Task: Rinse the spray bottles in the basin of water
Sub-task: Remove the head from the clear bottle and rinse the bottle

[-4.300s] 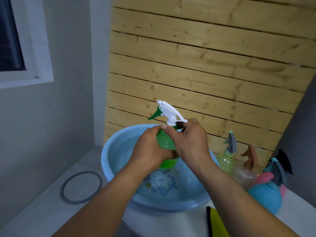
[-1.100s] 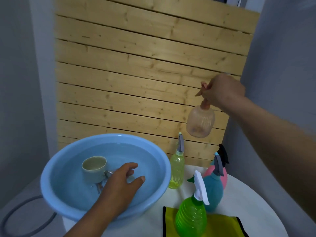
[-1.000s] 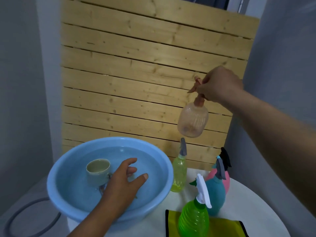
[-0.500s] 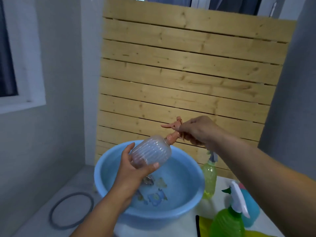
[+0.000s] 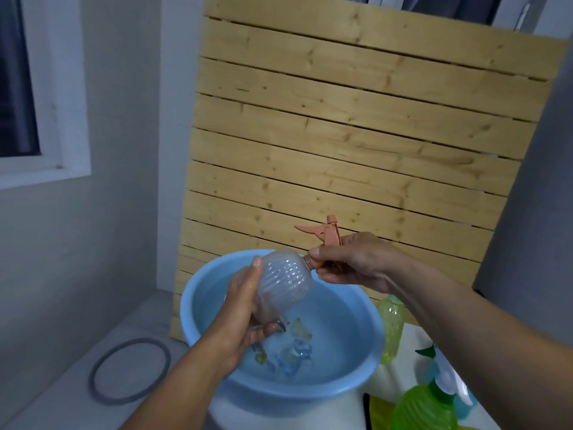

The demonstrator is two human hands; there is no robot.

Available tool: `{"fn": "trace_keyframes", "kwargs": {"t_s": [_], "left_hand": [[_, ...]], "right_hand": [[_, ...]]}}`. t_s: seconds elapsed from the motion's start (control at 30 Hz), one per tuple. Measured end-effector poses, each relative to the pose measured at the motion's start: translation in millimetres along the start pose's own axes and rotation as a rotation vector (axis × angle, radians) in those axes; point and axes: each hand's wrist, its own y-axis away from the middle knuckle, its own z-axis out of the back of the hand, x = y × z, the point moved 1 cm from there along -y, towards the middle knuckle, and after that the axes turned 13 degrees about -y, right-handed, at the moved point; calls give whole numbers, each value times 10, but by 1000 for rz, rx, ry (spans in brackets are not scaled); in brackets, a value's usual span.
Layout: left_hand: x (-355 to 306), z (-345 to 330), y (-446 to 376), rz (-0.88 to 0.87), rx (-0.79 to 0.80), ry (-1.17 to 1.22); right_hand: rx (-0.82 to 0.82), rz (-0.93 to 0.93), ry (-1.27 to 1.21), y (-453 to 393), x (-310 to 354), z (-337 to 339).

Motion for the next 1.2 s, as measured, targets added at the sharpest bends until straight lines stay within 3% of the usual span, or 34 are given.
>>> {"fn": "trace_keyframes", "kwargs": {"t_s": [0.17,0.33,0.63,0.8,0.93,1.07,1.2], "left_hand": [[45,35,-43,-115,108,29],[46,32,-73,-137,15,-23],[-64,-9,-124,126,99,-115],[-85,33,-110,285,166,119],[-46,103,-112,243,111,114],[-29,117,-79,74,48,-61],[23,107,-110,-14,-182,-249]], "right_hand": [[-85,-23,-57,-50,42,51],[-61,-10,-32,-64,93,133],[-12,68,34,-33,161,262],[-39,112,-24,-1,222,351],[-180,162,-113,20,292,438],[-346,310,-98,46,468,508],[-467,461,-71,51,677,516]]}}
